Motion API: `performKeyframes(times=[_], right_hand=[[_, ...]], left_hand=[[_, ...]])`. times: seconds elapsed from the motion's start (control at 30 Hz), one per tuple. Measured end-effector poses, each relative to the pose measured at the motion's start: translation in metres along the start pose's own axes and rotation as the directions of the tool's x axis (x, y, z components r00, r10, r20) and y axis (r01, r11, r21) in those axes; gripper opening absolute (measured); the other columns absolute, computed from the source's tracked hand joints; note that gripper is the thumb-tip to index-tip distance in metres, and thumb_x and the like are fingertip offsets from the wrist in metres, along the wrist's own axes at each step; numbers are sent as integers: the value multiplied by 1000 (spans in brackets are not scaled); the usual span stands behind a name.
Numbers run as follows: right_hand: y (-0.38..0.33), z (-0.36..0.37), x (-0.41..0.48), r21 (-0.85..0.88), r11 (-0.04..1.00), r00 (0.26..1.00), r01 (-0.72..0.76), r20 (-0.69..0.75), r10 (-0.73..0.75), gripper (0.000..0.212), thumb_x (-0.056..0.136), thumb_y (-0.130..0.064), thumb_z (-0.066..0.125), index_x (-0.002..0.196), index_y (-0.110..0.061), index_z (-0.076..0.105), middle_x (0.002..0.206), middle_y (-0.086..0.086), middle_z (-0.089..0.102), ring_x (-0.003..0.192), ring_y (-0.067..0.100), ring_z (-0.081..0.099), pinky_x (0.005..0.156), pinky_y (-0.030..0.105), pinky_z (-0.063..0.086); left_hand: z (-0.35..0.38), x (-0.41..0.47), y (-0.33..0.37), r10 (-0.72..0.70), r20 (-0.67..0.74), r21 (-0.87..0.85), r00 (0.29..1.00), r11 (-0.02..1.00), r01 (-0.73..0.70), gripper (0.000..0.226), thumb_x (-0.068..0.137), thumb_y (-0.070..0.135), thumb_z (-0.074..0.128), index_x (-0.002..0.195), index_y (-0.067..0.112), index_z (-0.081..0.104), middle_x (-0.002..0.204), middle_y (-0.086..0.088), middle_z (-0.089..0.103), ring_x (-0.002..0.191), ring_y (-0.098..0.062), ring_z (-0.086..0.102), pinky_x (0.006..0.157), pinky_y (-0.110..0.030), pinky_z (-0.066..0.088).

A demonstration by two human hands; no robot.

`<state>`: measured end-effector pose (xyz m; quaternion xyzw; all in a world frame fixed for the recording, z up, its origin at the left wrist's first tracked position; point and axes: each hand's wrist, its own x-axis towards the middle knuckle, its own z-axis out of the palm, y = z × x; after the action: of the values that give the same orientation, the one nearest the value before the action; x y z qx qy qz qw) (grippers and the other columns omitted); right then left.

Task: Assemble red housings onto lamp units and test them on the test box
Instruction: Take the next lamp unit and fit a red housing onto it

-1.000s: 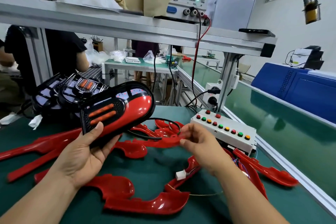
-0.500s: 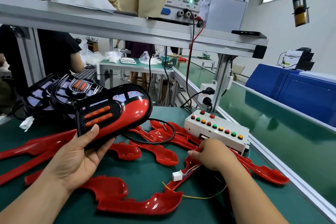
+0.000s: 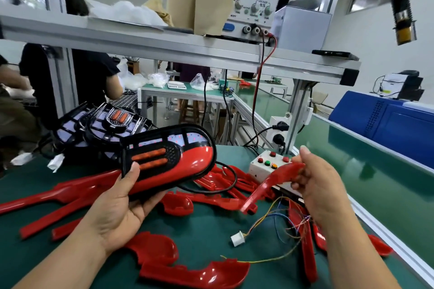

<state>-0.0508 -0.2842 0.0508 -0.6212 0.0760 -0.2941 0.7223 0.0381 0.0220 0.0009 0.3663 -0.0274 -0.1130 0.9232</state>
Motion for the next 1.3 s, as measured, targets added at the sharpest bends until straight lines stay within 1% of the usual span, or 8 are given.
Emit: performKeyframes(times=[0.13, 0.27, 0.7, 0.8, 0.93, 1.1, 1.17, 1.3], right_hand=[[-17, -10, -4, 197, 966, 986, 167, -10, -169, 20, 83, -3, 60, 75, -21, 65, 70, 1, 66, 62, 12, 61, 57, 19, 50], [-20, -8, -6, 503, 861, 989, 69, 80, -126, 29, 85, -5, 53, 110, -18, 60, 99, 11, 69, 74, 13, 66, 66, 17, 55], [27, 57, -28, 372, 923, 958, -102, 288, -10, 27, 74, -6, 62, 101, -9, 63, 88, 6, 72, 81, 18, 71, 70, 23, 59], [30, 62, -33, 120, 992, 976, 27, 211, -52, 26, 72, -19, 69, 96, -12, 64, 80, -4, 70, 74, 8, 66, 65, 18, 55], [39, 65, -35, -170, 974, 987, 150, 89, -137, 12, 83, -23, 72, 94, -21, 70, 80, -12, 68, 75, -1, 62, 68, 16, 50], [49, 64, -33, -320, 935, 988, 151, 37, -147, 13, 82, -28, 75, 93, -32, 72, 105, 1, 62, 99, 20, 60, 89, 39, 52], [49, 64, -34, -309, 944, 993, 118, 21, -117, 19, 77, -33, 78, 94, -32, 69, 112, 5, 60, 106, 25, 59, 95, 45, 51], [53, 63, -35, -125, 992, 991, -13, 133, 30, 58, 64, -55, 72, 118, -44, 53, 122, -2, 59, 108, 18, 64, 91, 40, 56]], left_hand=[[2, -2, -4, -15, 9, 102, 1000, 995, 14, 47, 83, 40, 57, 121, 12, 63, 108, -13, 74, 91, -25, 74, 60, -35, 60], [6, -6, -10, -20, 90, 236, 996, 972, -2, 45, 82, 41, 54, 123, 24, 61, 114, -9, 73, 93, -24, 73, 63, -33, 60], [16, -18, -25, -93, 247, 394, 964, 919, -12, 44, 84, 44, 50, 126, 34, 57, 115, -3, 72, 102, -21, 71, 71, -33, 60], [16, -18, -25, -96, 259, 417, 961, 909, -22, 44, 83, 45, 51, 125, 35, 56, 114, -3, 73, 101, -20, 71, 71, -33, 59], [16, -19, -27, -106, 273, 442, 956, 896, -27, 44, 83, 46, 51, 126, 35, 55, 114, -2, 73, 102, -19, 71, 72, -32, 59], [15, -20, -27, -106, 301, 476, 948, 878, -53, 44, 85, 48, 51, 128, 41, 52, 117, 0, 71, 106, -18, 69, 75, -32, 59], [15, -20, -28, -111, 314, 479, 943, 876, -56, 45, 84, 48, 52, 128, 44, 51, 119, 0, 71, 108, -18, 68, 77, -32, 59], [17, -22, -29, -122, 325, 469, 938, 882, -47, 43, 85, 45, 52, 128, 43, 51, 117, -2, 71, 107, -20, 69, 75, -33, 60]])
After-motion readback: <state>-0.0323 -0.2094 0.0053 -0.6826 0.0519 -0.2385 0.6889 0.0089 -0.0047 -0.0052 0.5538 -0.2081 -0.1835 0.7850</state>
